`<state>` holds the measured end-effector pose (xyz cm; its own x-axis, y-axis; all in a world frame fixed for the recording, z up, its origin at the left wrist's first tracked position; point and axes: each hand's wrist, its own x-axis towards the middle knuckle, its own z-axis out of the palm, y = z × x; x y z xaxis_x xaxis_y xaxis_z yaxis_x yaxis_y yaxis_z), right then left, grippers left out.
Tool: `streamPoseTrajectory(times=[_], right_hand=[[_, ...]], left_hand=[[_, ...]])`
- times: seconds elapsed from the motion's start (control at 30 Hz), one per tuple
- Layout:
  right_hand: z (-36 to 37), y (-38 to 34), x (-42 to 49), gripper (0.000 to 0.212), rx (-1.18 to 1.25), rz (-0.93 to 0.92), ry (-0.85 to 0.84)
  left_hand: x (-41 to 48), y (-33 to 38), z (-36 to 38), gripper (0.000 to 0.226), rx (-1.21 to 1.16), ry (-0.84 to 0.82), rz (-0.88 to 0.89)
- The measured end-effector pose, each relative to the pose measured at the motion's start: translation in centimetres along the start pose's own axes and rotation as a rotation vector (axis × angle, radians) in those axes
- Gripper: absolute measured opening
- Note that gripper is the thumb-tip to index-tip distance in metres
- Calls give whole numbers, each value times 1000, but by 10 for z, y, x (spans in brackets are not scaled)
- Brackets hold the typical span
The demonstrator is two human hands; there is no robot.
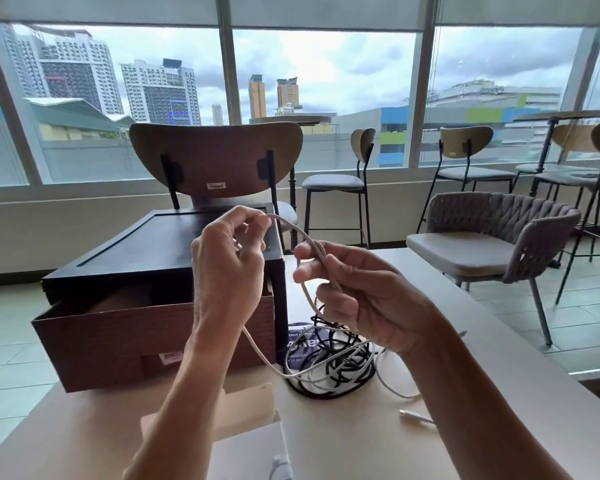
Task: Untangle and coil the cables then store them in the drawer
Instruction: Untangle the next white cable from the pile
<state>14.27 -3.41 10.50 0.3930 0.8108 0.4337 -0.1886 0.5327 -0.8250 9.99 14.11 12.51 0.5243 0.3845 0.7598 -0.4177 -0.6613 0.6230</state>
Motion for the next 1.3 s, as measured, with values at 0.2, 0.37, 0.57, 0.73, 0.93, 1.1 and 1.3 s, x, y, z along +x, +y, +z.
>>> streamPoseTrajectory(times=[0.2,0.37,0.57,0.73,0.93,1.1,1.3], right_hand=[[-9,-10,4,35,370,-249,101],[-18,-11,7,31,366,-487,450],[-28,-11,6,32,72,-683,801],[-36,-23,-3,26,-397,-784,912],[-33,-17,-4,24,-783,-275,700],[-21,-11,-9,30,-648,66,328],[-8,-19,-13,38,-398,96,90]], left_hand=[[-3,-11,3,18,52,-602,-31],[-19,9,14,33,205,-785,52],[-17,16,2,15,182,-985,26],[-8,25,-12,12,34,-867,73],[-4,31,-13,14,-85,-565,123],[0,30,-17,26,-121,-298,186],[6,15,-18,15,-118,-81,160]])
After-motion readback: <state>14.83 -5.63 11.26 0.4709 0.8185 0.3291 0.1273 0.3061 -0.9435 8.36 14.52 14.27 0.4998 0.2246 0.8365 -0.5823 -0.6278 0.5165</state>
